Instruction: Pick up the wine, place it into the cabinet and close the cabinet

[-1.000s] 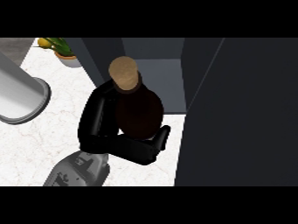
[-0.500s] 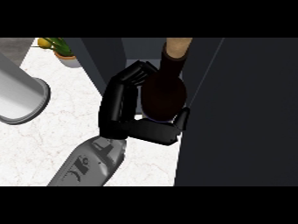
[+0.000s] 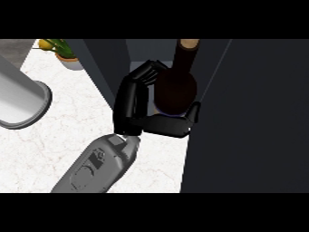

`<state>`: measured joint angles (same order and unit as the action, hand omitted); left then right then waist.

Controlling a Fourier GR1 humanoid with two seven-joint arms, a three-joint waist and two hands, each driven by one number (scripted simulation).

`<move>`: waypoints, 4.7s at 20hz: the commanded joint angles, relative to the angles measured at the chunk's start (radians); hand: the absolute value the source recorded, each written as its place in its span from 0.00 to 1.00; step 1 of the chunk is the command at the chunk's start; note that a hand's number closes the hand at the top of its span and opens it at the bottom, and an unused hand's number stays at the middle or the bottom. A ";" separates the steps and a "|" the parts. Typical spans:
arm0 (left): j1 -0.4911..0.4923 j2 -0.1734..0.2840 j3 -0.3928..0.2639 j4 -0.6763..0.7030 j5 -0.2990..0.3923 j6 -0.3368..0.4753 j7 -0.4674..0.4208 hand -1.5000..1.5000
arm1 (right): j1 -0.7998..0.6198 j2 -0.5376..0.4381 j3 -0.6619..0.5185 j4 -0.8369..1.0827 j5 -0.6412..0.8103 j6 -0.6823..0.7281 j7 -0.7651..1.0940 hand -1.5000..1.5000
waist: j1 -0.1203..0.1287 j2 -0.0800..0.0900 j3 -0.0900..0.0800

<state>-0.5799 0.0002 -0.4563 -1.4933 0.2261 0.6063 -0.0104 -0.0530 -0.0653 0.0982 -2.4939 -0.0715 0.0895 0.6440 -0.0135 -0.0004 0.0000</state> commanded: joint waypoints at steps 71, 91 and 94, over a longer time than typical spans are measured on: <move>-0.539 0.000 0.459 1.268 0.284 -0.178 -0.696 1.00 | -0.003 0.026 -0.024 -0.046 -0.100 0.041 0.019 0.00 | -0.047 0.018 -0.001; -0.528 0.020 0.518 1.392 0.265 -0.242 -0.778 0.00 | -0.015 0.055 0.035 -0.030 -0.031 0.029 -0.006 0.00 | -0.056 0.025 -0.001; -0.589 0.017 0.498 1.405 0.235 -0.157 -0.746 0.00 | -0.033 0.054 0.014 0.018 -0.036 0.035 -0.042 0.00 | -0.055 0.026 0.000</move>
<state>-1.1580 0.0054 0.0480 -0.1122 0.4798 0.4044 -0.7608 -0.0883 -0.0125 0.1278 -2.4605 -0.0776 0.1230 0.6117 -0.0690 0.0203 0.0015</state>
